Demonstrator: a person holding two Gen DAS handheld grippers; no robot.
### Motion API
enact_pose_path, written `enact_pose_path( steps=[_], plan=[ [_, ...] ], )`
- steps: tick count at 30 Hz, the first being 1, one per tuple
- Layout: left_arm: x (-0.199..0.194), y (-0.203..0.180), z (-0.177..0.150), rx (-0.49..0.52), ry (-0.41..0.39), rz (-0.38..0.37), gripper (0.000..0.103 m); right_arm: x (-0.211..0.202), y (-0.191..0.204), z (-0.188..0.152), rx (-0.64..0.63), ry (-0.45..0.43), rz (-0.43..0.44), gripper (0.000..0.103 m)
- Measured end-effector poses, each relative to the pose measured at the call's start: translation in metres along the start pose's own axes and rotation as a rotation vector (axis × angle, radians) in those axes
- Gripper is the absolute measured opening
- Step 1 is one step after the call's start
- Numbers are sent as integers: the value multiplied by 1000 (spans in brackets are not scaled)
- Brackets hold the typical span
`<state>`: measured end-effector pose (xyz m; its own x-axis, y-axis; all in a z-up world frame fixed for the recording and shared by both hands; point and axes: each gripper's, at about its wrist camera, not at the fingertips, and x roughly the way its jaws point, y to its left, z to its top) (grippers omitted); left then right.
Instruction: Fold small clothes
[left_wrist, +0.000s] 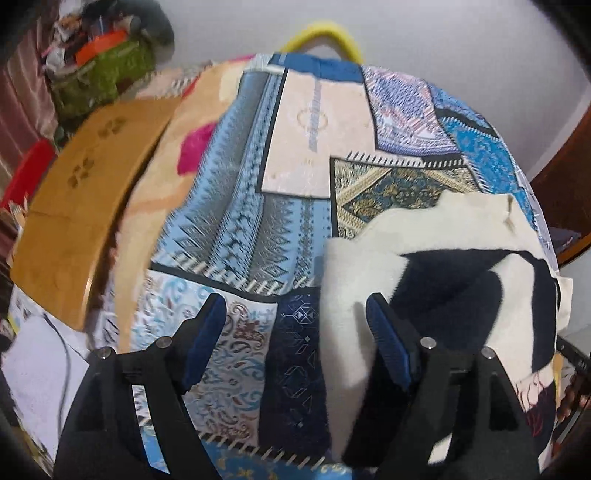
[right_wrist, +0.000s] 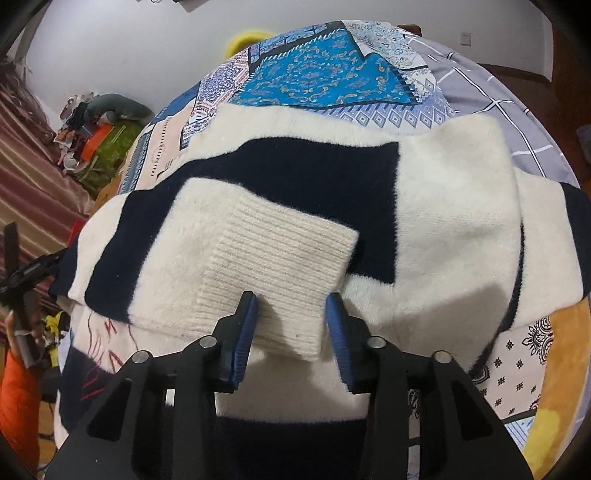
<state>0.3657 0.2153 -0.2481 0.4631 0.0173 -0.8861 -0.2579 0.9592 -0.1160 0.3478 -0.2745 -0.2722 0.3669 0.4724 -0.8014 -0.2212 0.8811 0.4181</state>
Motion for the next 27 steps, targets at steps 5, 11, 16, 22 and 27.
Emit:
enact_pose_path(
  steps=[5, 11, 16, 22, 27],
  plan=[
    [13, -8, -3, 23, 31, 1, 78, -5, 17, -1, -60, -36, -22, 6],
    [13, -16, -10, 69, 37, 15, 78, -7, 30, 7, -124, -69, -101, 6],
    [14, -18, -15, 98, 42, 23, 78, -3, 12, 6, -50, -25, -97, 40],
    [14, -22, -26, 128, 45, 29, 78, 3, -15, -3, 69, 4, -14, 52],
    [14, -27, -31, 155, 40, 47, 79, 13, -20, -6, 130, 19, 67, 48]
  ],
)
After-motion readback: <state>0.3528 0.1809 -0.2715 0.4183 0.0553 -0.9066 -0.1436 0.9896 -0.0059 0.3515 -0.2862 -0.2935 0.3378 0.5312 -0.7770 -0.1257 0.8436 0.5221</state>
